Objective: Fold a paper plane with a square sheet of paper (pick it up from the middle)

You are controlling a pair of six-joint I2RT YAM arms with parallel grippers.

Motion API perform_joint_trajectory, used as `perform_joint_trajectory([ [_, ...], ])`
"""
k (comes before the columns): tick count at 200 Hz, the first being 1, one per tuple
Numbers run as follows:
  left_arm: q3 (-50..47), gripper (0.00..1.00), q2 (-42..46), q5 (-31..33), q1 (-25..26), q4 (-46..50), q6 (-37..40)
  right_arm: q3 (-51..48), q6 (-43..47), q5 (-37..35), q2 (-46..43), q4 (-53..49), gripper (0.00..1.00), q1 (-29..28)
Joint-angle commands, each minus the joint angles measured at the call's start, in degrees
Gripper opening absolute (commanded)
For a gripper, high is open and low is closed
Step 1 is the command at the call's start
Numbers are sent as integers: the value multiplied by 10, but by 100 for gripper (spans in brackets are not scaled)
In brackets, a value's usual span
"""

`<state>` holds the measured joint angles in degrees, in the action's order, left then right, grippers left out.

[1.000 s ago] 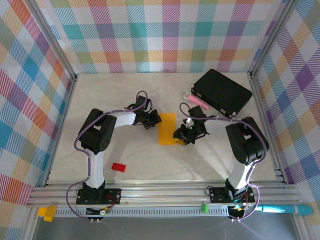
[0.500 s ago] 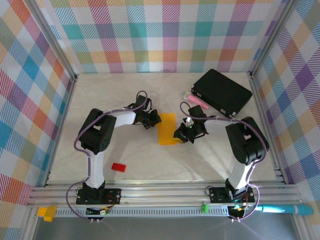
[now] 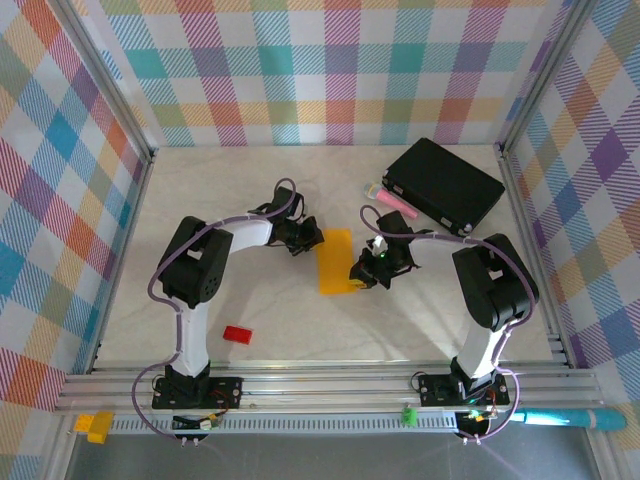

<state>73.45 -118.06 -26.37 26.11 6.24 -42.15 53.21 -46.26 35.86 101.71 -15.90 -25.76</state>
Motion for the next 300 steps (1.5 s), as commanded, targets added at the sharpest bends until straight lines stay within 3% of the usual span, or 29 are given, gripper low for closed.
perform_joint_trajectory([
  [1, 4, 0, -9, -4, 1, 28, 11, 23, 9, 30, -7, -3, 0, -3],
  [92, -16, 0, -18, 0, 1, 35, 16, 118, -30, -10, 75, 49, 0, -48],
  [300, -26, 0, -25, 1, 1, 20, 10, 131, -44, -23, 118, 66, 0, -50],
])
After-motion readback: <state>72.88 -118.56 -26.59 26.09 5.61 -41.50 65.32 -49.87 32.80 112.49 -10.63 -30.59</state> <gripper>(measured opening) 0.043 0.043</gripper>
